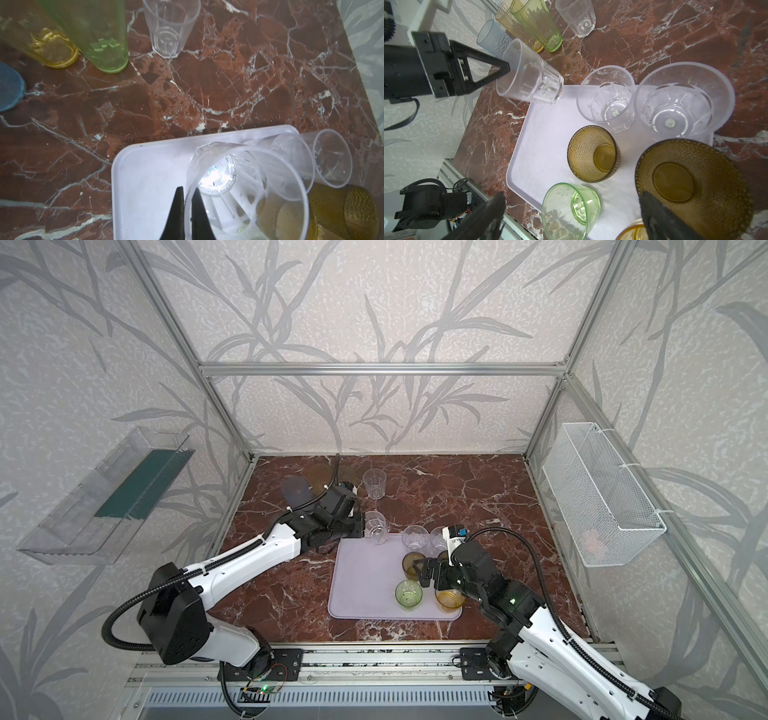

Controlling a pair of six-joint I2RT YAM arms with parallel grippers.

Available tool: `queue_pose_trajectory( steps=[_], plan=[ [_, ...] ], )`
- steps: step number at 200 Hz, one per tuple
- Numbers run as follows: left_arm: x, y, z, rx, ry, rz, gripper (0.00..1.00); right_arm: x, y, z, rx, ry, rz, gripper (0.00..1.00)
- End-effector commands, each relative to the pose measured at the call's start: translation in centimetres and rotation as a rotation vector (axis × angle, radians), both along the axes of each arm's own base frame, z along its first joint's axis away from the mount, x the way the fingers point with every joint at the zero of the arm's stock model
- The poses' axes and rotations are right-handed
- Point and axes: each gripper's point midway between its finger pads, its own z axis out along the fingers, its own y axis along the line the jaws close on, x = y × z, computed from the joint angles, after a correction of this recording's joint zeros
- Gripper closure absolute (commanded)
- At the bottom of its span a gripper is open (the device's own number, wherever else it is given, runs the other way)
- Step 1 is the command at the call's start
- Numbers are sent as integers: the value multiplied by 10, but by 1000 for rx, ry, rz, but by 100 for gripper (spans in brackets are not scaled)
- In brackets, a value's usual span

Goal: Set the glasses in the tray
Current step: 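Lift the clear glass and carry it toward the tray with the left gripper, then lower the clear glass onto the tray beside the other clear glasses and release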

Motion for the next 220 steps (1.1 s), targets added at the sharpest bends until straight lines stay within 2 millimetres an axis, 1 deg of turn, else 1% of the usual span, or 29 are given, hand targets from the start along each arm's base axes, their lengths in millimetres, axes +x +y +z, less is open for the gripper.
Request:
queue_pose_trajectory(
  steps=[1, 47, 85, 152, 220],
  plan=[
    [-2, 3, 4, 23, -26, 2, 100, 3, -3, -1, 8, -4, -24, 1],
    [-5, -12, -6, 29, -12, -38, 100, 1, -4, -5, 14, 9, -31, 1],
    [-7, -21, -19, 58, 19, -63, 100, 0, -7, -6, 20, 9, -41, 1],
    [-3, -37, -37, 61, 54, -83, 100, 0, -8, -7, 19, 11, -45, 1],
    [0, -51, -48, 54, 78, -99, 100, 0, -11, -7, 18, 11, -51, 1]
  ],
)
